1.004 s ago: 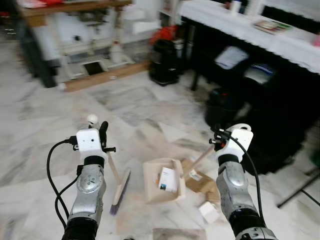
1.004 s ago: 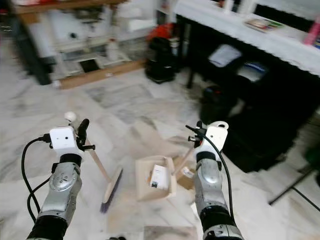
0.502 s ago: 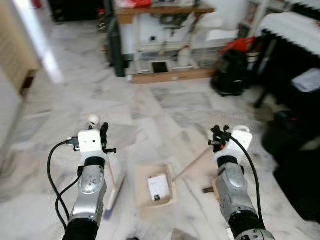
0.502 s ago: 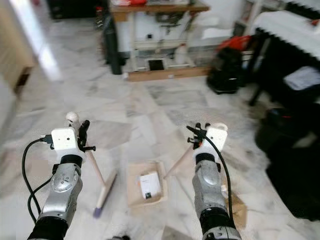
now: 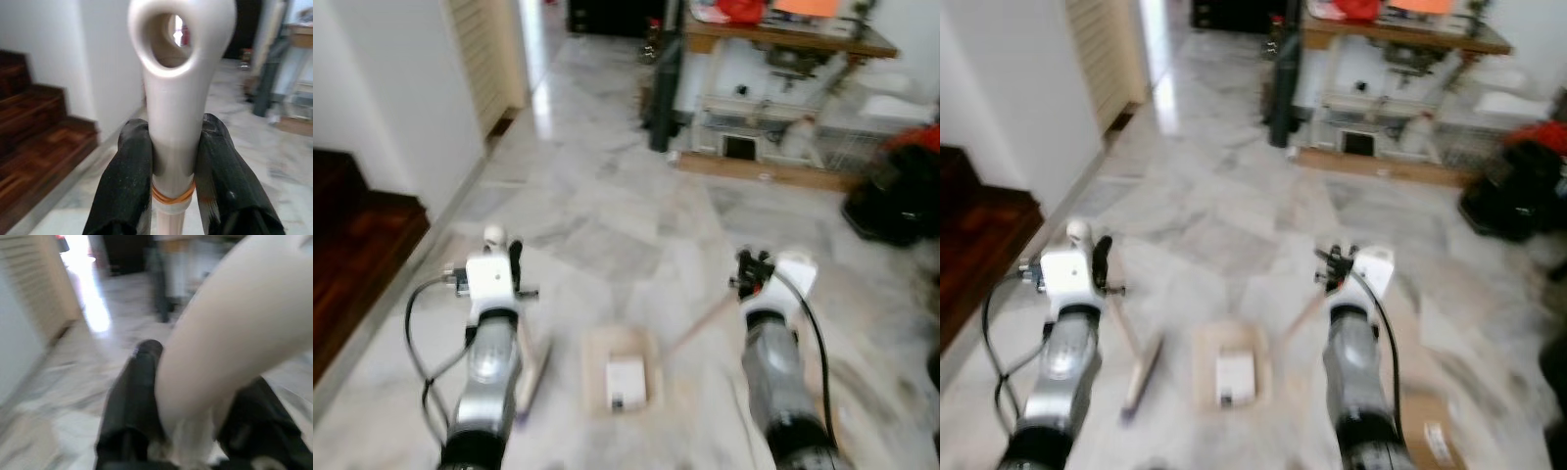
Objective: Sweep floor
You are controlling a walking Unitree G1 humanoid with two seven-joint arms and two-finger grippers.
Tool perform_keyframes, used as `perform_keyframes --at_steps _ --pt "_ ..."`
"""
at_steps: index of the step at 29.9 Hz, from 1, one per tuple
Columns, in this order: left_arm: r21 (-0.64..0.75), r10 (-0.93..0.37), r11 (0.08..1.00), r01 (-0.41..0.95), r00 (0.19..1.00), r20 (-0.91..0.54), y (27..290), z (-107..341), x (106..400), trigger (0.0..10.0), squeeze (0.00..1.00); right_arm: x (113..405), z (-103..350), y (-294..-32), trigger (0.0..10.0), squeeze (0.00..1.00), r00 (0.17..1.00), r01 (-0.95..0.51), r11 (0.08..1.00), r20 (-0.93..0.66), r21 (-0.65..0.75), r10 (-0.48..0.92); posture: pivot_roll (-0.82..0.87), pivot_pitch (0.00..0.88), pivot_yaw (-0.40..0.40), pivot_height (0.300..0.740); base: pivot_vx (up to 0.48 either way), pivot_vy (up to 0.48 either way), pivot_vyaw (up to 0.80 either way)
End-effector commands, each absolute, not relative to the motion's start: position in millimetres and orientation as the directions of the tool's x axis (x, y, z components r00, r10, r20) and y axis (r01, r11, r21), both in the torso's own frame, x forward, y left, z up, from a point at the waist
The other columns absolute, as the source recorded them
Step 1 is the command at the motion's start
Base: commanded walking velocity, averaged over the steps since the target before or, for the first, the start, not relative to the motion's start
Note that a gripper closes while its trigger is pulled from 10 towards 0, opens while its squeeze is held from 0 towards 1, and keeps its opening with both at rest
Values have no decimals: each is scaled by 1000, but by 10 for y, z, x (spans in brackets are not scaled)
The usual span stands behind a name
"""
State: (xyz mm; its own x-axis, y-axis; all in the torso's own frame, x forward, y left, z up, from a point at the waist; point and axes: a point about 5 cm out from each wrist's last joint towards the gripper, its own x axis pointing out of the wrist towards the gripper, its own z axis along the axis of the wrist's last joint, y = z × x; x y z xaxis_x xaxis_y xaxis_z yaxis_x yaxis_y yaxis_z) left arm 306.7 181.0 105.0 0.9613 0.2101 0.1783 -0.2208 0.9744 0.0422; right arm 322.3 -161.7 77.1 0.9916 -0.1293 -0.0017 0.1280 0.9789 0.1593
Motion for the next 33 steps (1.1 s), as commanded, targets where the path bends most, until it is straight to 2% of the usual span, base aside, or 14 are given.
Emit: perform_keyframes --at_steps 1,20,29,33 --pt "38 198 976 -213 949 244 1746 1174 3081 10000 0 3257 900 -1659 10000 0 988 132 974 54 181 -144 103 0 -81 740 0 0 800" --pt "55 212 971 -232 946 246 1777 1178 3072 10000 0 3255 885 -1582 10000 0 992 110 975 42 193 -120 114 0 -70 740 0 0 800" --pt "103 166 975 -194 958 236 1787 1177 3057 10000 0 3215 842 -1508 10000 0 991 117 969 33 218 -127 104 0 -25 740 0 0 511" --pt "109 153 977 -182 960 233 1774 1178 3066 10000 0 3199 797 -1509 10000 0 991 127 958 1 258 -131 95 0 -11 740 0 0 0"
